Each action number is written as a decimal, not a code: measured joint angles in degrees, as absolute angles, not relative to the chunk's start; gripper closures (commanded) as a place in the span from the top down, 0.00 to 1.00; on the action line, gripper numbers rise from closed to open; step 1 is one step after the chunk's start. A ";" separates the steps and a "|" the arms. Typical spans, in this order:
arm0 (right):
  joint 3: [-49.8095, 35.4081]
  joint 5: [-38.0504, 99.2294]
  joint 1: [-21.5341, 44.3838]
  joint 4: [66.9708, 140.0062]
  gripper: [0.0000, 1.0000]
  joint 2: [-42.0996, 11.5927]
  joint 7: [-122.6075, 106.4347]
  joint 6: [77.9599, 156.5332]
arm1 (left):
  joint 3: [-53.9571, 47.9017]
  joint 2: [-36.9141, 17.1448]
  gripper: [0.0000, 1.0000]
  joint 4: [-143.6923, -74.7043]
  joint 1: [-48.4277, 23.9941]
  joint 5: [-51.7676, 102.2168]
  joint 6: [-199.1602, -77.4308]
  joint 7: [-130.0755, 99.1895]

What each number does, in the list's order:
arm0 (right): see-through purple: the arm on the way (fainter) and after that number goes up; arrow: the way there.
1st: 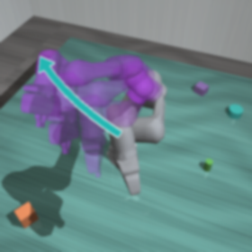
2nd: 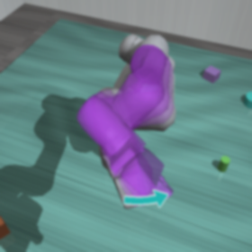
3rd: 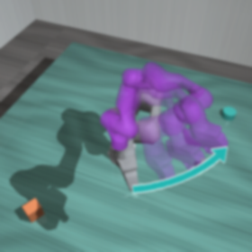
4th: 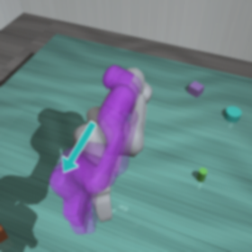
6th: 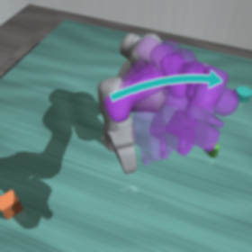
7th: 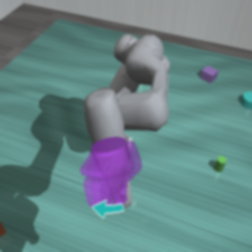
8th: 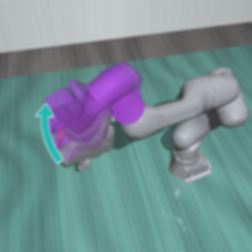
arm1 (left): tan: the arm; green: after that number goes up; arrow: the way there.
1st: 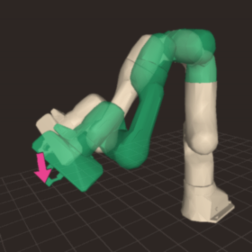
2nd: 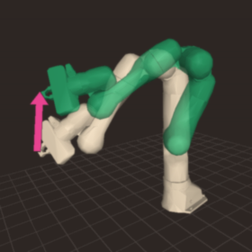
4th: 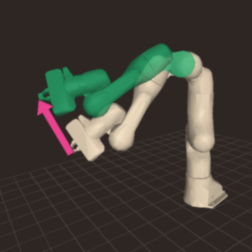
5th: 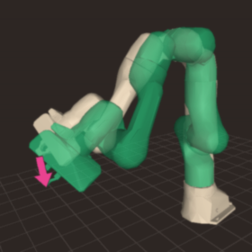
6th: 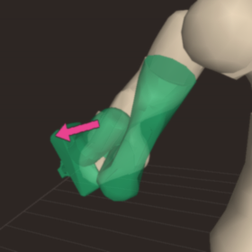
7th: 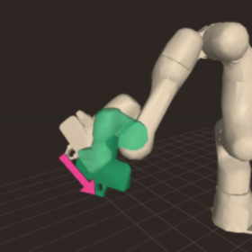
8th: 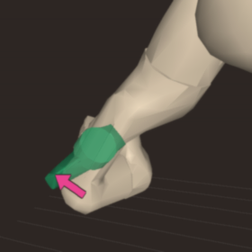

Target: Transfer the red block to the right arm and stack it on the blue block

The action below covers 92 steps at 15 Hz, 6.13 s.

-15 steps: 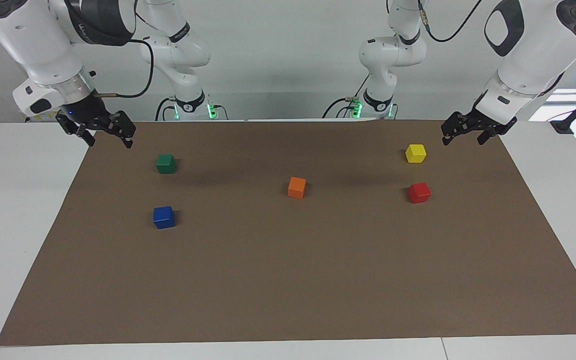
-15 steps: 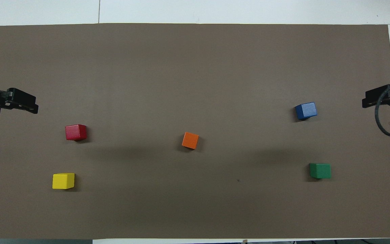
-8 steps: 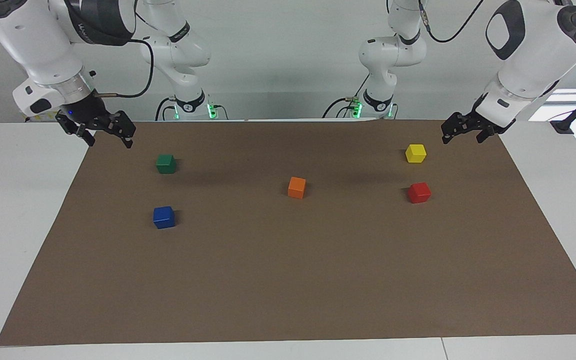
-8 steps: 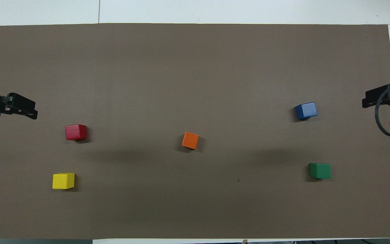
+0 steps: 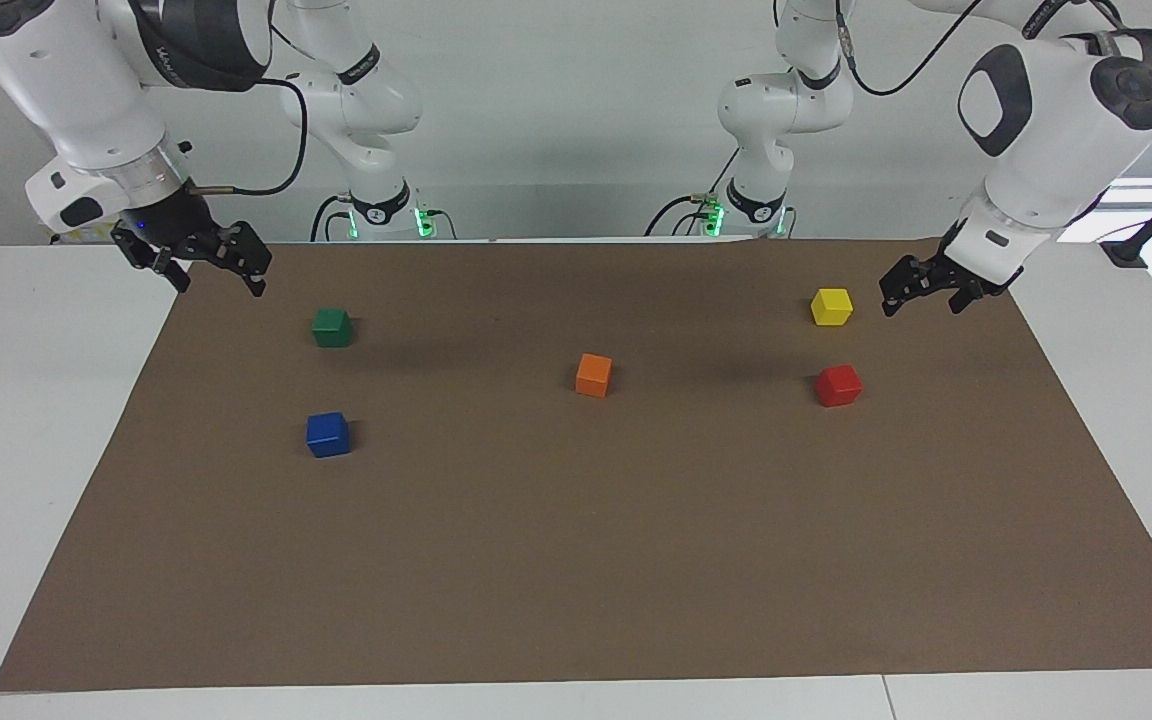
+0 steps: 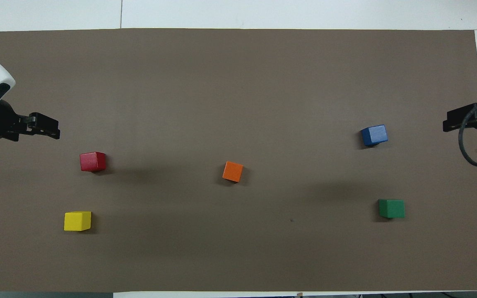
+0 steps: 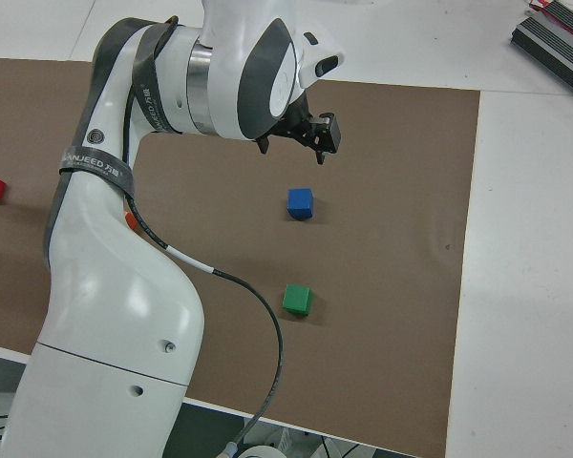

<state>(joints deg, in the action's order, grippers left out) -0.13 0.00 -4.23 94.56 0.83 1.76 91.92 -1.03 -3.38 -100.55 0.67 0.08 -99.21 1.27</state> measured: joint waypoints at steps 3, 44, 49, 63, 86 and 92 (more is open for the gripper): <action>-0.13 0.00 -4.23 94.79 1.00 0.83 1.76 91.93 | -1.03 -4.15 1.00 -106.04 1.10 0.07 -106.49 1.23; -0.09 26.51 -5.92 104.47 1.00 -0.68 -7.55 104.32 | -2.16 -7.89 0.00 -111.53 -2.67 7.29 -111.80 -23.45; 0.08 54.32 -10.45 113.37 1.00 -0.78 -30.06 104.73 | -2.34 -7.09 0.00 -101.84 -4.50 12.90 -101.69 -42.77; 0.05 89.05 -11.50 129.30 1.00 -14.16 -71.32 78.19 | -1.00 -5.52 0.00 -97.49 -3.97 42.20 -99.16 -82.13; -0.48 102.49 -0.37 124.92 1.00 -17.02 -48.59 82.91 | -2.54 1.05 0.00 -122.01 -20.11 87.07 -121.98 -61.90; -0.49 103.35 1.62 124.92 1.00 -17.03 -48.59 85.70 | -2.60 -3.06 0.00 -122.78 -24.25 96.26 -122.67 -52.07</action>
<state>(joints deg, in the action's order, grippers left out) -0.49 103.35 1.62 124.92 -17.03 -48.59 85.70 -2.60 -3.06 -122.78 -24.25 96.26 -122.67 -52.07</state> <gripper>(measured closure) 0.000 0.449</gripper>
